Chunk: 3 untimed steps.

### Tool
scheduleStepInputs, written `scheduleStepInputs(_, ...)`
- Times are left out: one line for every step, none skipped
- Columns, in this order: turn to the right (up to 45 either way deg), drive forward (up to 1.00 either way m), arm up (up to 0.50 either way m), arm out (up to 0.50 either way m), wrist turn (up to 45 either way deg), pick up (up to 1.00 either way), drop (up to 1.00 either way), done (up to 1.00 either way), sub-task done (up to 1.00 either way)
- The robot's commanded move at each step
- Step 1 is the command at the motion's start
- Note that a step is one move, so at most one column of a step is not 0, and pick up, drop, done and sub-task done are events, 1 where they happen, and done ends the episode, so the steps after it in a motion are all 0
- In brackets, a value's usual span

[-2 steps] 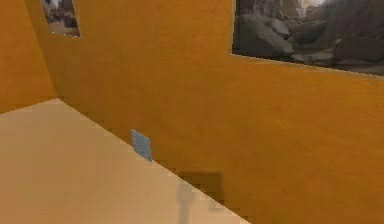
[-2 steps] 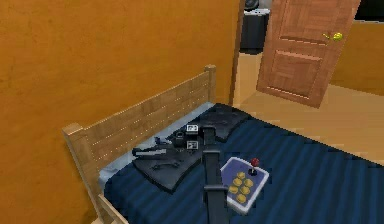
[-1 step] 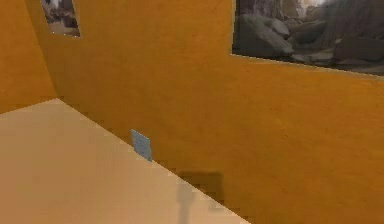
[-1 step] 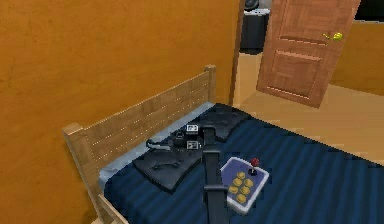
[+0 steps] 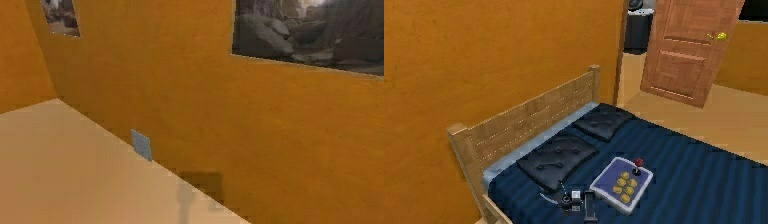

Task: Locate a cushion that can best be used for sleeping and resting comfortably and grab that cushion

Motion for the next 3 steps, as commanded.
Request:
scheduleStepInputs(0.0,0.0,0.0,0.0,0.0,1.0,0.0,0.0,0.0)
scheduleStepInputs(0.0,0.0,0.1,0.0,0.0,0.0,0.0,0.0,0.0)
scheduleStepInputs(0.0,0.0,0.0,0.0,0.0,0.0,0.0,1.0,0.0)
